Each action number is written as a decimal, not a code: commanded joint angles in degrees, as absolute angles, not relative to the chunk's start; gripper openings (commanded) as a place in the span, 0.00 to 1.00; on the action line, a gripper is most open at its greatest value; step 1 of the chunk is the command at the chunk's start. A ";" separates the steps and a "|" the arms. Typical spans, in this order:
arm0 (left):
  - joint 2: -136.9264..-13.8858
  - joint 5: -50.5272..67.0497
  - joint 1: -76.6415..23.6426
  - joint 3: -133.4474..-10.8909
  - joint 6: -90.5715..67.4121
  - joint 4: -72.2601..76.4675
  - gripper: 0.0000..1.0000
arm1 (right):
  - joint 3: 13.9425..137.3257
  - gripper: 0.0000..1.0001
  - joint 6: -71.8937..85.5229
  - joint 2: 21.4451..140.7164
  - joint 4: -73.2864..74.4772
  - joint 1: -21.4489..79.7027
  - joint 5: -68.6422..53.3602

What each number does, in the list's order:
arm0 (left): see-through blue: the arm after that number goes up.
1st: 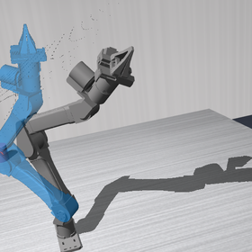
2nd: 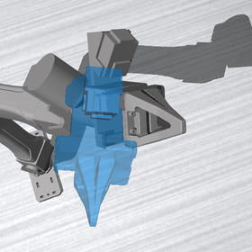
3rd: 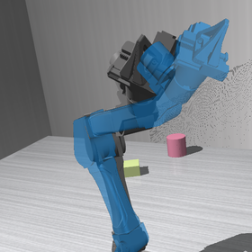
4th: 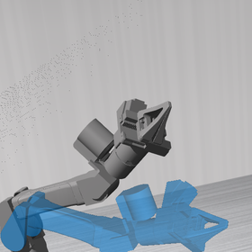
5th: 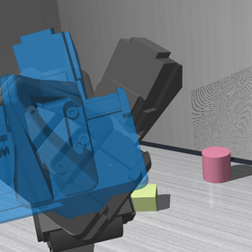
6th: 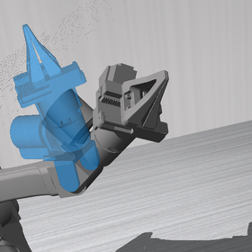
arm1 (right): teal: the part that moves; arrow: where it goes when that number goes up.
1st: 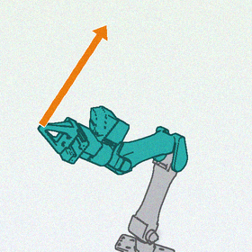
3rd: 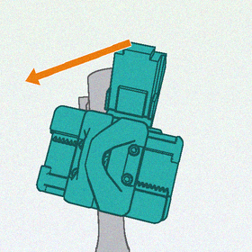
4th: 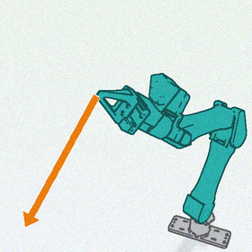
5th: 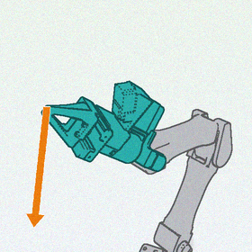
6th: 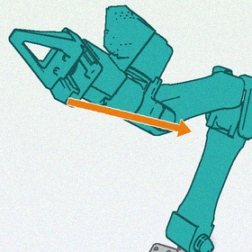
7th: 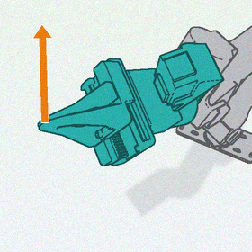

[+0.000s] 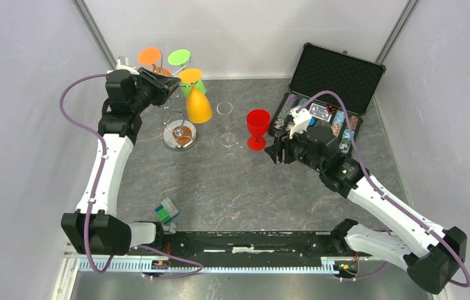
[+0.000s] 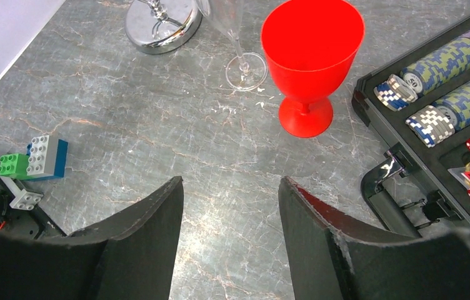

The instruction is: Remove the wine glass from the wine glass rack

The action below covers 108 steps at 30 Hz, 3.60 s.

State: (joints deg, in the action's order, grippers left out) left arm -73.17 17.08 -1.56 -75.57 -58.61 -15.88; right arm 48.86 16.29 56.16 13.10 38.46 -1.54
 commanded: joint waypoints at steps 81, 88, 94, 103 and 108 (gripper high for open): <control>-71.37 27.48 1.46 -73.10 -72.78 -3.23 0.02 | 46.32 0.62 19.10 55.07 8.15 38.32 -2.36; -72.77 25.62 2.87 -73.72 -71.87 -3.07 0.02 | 45.93 0.67 19.16 54.48 7.81 38.33 -2.46; -76.41 25.98 2.80 -75.24 -72.92 2.36 0.02 | 45.62 0.75 19.00 53.87 6.78 38.33 -2.83; -79.75 24.75 -1.95 -77.61 -72.51 6.30 0.02 | 44.47 0.81 18.51 52.65 4.88 38.37 -3.51; -80.46 20.00 -5.89 -78.75 -68.99 5.39 0.02 | 44.24 0.81 18.56 52.29 4.83 38.37 -3.83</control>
State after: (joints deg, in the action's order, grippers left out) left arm -80.25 22.76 -2.24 -75.11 -71.57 1.93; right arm 44.47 19.00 53.60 7.31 38.46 -3.05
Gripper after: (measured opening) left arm 0.032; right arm 0.810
